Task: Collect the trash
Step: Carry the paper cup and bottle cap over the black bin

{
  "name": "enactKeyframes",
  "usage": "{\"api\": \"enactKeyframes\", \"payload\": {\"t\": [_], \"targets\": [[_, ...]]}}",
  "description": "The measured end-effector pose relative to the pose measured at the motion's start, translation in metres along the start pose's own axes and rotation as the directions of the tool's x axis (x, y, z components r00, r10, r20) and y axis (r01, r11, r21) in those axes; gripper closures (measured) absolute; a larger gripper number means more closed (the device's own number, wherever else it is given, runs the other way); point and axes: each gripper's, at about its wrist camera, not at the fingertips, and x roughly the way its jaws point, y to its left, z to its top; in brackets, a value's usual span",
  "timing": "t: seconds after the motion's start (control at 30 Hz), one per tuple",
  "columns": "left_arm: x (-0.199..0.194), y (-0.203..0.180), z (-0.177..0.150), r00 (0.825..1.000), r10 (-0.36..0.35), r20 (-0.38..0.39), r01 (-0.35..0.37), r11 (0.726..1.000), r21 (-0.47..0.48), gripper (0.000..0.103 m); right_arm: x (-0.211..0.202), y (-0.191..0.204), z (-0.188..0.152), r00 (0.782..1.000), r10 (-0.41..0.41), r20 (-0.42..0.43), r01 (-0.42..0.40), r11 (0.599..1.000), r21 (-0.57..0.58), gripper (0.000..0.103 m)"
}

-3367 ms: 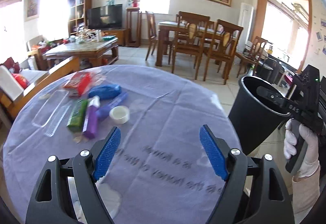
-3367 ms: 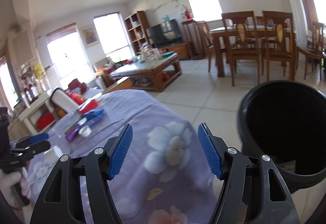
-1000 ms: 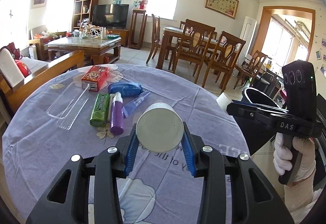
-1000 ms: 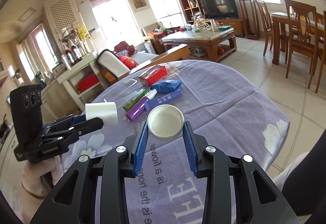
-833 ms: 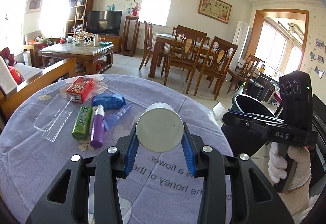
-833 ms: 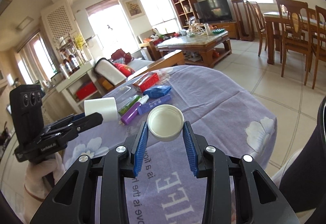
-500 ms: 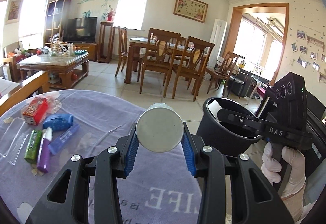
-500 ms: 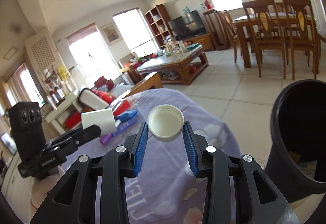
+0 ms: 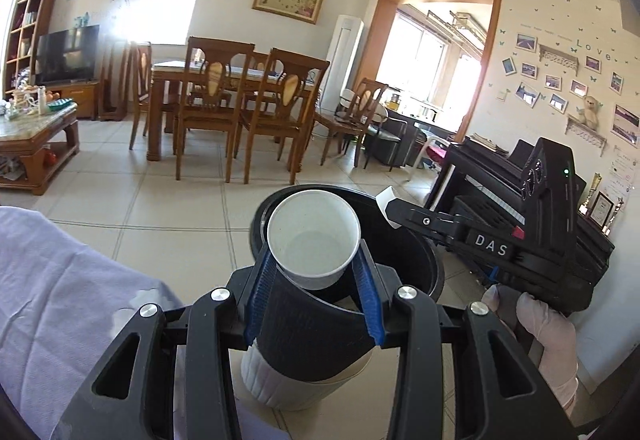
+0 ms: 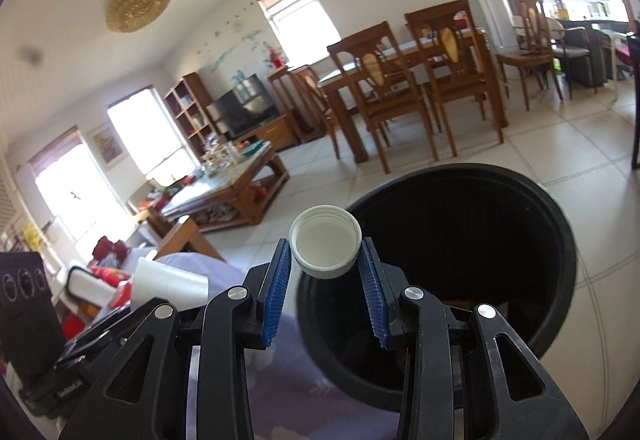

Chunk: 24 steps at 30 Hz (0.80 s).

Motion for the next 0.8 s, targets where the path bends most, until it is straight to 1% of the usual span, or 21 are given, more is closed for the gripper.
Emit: {"api": "enactKeyframes", "payload": {"t": [0.07, 0.13, 0.27, 0.33, 0.47, 0.5, 0.67, 0.8], "targets": [[0.021, -0.009, 0.000, 0.999, -0.025, -0.023, 0.025, 1.000, 0.003, 0.063, -0.001, -0.018, 0.002, 0.997, -0.073, 0.004, 0.073, 0.997, 0.010, 0.067], [0.041, -0.016, 0.001, 0.998, -0.045, -0.047, 0.045, 0.999, 0.007, 0.063, -0.002, -0.036, 0.001, 0.992, -0.125, 0.003, 0.125, 0.992, 0.031, 0.067], [0.072, -0.025, 0.000, 0.994, -0.059, -0.094, 0.061, 0.998, 0.018, 0.063, 0.002, -0.065, -0.001, 0.975, -0.222, -0.015, 0.222, 0.974, 0.048, 0.067], [0.085, -0.026, -0.004, 0.990, -0.063, -0.123, 0.066, 0.998, 0.018, 0.063, 0.006, -0.074, -0.005, 0.967, -0.252, -0.034, 0.253, 0.966, 0.047, 0.067], [0.108, -0.026, -0.014, 0.984, -0.053, -0.169, 0.059, 0.998, 0.025, 0.063, 0.017, -0.078, -0.012, 0.962, -0.269, -0.057, 0.271, 0.962, 0.036, 0.067], [0.113, -0.027, -0.015, 0.983, -0.051, -0.178, 0.056, 0.998, 0.025, 0.063, 0.018, -0.072, -0.015, 0.960, -0.273, -0.060, 0.275, 0.961, 0.029, 0.067], [0.121, -0.025, -0.026, 0.976, -0.039, -0.212, 0.046, 0.999, 0.026, 0.063, 0.028, -0.069, -0.016, 0.960, -0.271, -0.072, 0.273, 0.962, 0.021, 0.067], [0.121, -0.024, -0.028, 0.974, -0.025, -0.225, 0.033, 0.999, 0.029, 0.063, 0.035, -0.070, -0.018, 0.954, -0.285, -0.090, 0.288, 0.958, 0.017, 0.067]]}}
